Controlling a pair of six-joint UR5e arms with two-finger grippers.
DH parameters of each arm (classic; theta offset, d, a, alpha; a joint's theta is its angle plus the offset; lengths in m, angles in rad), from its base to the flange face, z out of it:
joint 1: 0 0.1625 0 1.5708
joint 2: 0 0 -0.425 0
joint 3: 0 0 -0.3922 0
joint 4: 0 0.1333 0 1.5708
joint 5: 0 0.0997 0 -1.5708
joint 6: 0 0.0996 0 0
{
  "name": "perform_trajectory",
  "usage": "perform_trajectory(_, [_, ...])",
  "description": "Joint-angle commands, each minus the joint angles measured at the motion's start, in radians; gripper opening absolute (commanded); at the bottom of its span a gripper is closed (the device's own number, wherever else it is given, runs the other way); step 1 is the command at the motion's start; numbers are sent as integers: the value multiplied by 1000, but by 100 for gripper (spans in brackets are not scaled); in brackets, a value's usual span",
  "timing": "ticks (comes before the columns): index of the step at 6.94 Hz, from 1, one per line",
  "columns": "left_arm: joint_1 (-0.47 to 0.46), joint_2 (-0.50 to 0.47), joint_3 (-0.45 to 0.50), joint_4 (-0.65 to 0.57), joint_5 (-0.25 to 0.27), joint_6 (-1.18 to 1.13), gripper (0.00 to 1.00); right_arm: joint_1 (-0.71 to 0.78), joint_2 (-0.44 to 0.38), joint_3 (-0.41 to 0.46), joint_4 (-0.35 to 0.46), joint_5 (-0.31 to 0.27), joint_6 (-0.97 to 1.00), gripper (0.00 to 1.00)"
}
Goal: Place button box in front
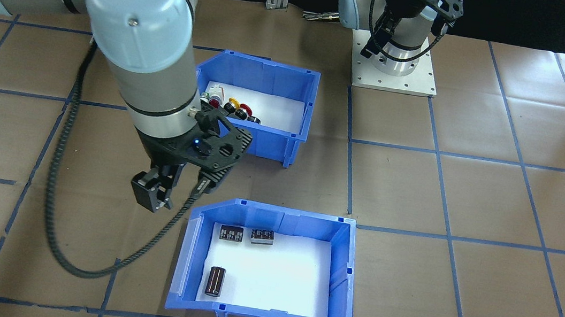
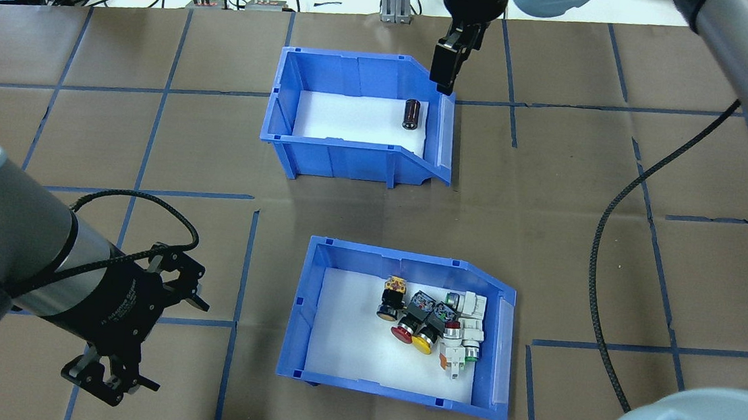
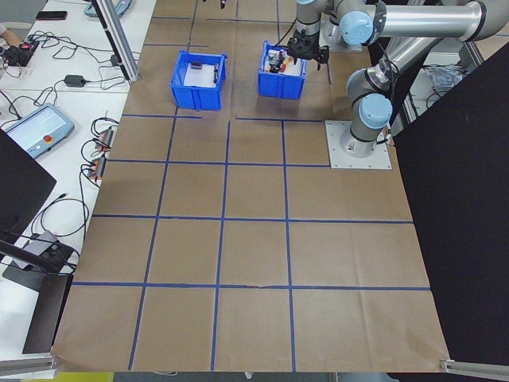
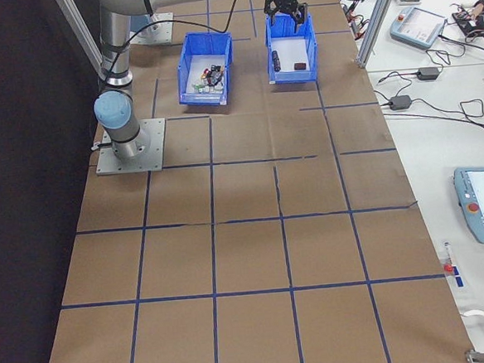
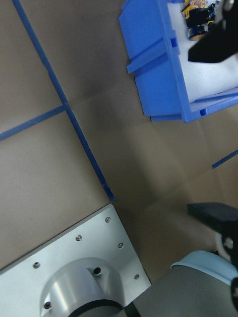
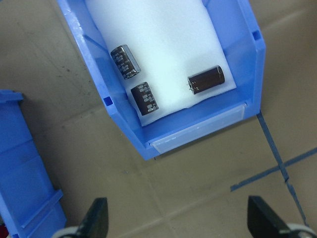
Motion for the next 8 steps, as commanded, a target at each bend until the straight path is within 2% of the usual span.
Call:
perform_trajectory(1, [-74, 3, -33, 44, -8, -168, 99, 102, 79, -15, -45, -5, -138, 100])
perform_trajectory(2, [-120, 5, -84, 129, -8, -222, 99, 149, 118, -15, -109, -11, -166, 100])
perform_trajectory(4, [-209, -2, -142, 235, -8, -390, 99, 212, 162, -12, -137, -16, -157, 100])
perform_trajectory(8, [-390, -161, -143, 429, -5, -628, 99, 266, 234, 4, -175, -36, -99, 100])
